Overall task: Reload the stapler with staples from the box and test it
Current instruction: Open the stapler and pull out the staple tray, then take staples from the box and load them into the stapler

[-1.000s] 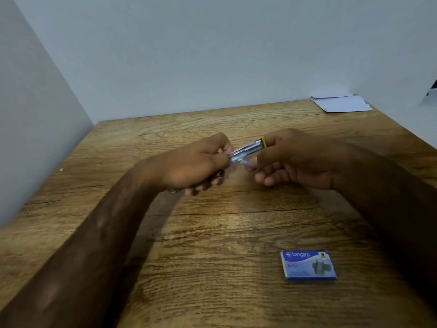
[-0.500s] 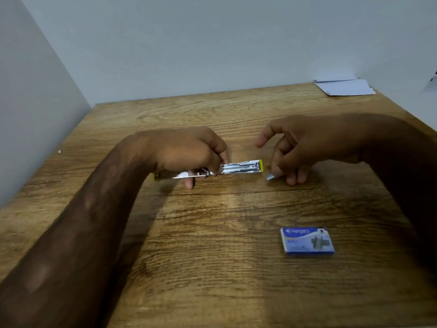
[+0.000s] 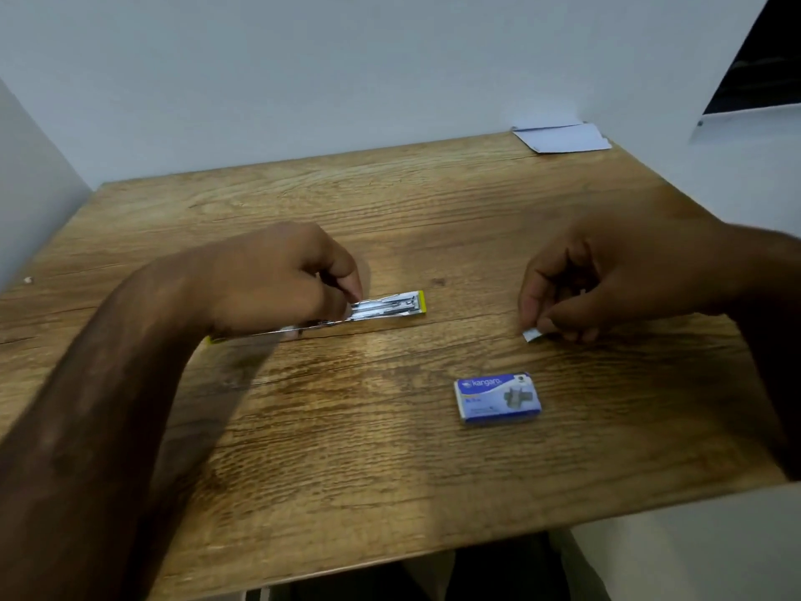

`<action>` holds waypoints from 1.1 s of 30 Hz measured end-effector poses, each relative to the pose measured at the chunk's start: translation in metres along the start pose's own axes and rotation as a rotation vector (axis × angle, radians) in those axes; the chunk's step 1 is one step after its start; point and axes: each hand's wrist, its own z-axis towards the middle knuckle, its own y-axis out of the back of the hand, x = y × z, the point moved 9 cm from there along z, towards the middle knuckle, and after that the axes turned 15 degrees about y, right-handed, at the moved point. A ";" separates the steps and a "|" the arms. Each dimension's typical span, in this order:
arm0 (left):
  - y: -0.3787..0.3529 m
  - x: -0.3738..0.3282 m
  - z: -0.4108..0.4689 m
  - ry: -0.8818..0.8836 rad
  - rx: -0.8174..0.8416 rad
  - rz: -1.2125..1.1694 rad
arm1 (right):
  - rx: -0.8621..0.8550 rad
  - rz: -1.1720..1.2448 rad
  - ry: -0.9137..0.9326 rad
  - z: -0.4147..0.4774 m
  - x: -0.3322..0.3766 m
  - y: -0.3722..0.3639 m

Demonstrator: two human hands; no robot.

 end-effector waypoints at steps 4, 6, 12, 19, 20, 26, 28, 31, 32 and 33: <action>0.004 0.000 -0.006 -0.057 -0.123 0.061 | -0.112 -0.018 -0.001 -0.017 -0.003 0.004; 0.005 0.002 -0.009 -0.066 -0.173 0.065 | -0.141 -0.034 0.006 -0.022 -0.003 0.004; 0.005 0.004 -0.026 -0.095 -0.351 0.105 | -0.186 -0.181 -0.003 -0.031 -0.001 0.005; 0.006 0.006 -0.035 -0.019 -0.426 0.070 | -0.298 -0.234 0.008 -0.039 0.003 0.009; 0.005 0.005 -0.035 -0.027 -0.423 0.058 | -0.344 -0.269 0.033 -0.042 0.008 0.012; 0.000 0.002 -0.031 -0.025 -0.372 -0.004 | -0.286 -0.330 0.189 -0.049 0.039 -0.010; 0.001 0.002 -0.027 -0.014 -0.342 -0.067 | -0.190 -0.387 0.188 -0.044 0.043 -0.028; 0.006 -0.001 -0.033 -0.024 -0.395 -0.067 | -0.131 -0.413 0.166 -0.039 0.043 -0.047; 0.012 -0.006 -0.042 -0.053 -0.500 -0.009 | -0.133 -0.412 0.159 -0.038 0.043 -0.051; 0.018 -0.012 -0.056 -0.100 -0.620 0.030 | -0.142 -0.414 0.156 -0.037 0.043 -0.052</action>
